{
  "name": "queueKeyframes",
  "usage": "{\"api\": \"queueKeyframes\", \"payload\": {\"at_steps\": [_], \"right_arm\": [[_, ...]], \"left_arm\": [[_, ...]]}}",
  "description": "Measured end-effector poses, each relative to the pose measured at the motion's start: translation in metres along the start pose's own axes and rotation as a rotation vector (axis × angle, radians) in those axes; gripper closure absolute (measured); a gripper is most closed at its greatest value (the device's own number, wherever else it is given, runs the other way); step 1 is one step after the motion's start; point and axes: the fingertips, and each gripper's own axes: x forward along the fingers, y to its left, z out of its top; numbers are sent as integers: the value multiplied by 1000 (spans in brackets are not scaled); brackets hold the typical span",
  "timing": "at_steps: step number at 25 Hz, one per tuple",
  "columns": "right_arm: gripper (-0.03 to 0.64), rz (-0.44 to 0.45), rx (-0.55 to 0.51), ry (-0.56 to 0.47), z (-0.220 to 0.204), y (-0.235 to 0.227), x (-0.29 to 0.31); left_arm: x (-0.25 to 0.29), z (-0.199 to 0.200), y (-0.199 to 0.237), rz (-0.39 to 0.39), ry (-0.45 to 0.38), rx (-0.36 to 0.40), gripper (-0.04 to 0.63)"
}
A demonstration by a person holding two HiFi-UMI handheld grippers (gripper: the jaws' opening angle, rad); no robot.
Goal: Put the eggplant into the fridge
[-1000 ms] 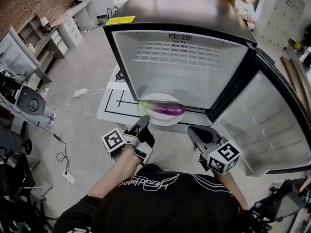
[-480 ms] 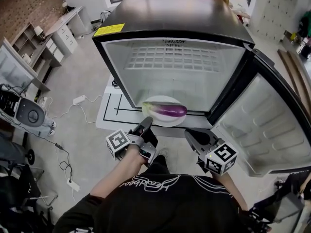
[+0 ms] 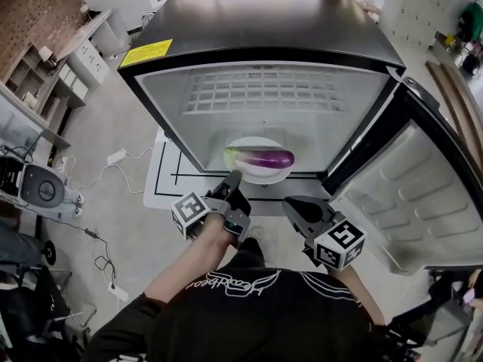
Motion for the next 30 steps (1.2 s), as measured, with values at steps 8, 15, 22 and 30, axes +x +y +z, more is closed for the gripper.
{"api": "queueKeyframes", "payload": {"at_steps": [8, 15, 22, 30], "right_arm": [[609, -6, 16, 6, 2, -12, 16], [609, -13, 29, 14, 4, -20, 24], [609, -23, 49, 26, 1, -29, 33], [609, -36, 64, 39, 2, -36, 42]], "left_arm": [[38, 4, 6, 8, 16, -6, 578], [63, 6, 9, 28, 32, 24, 578], [89, 14, 22, 56, 39, 33, 578], [110, 19, 37, 105, 41, 39, 577]]}}
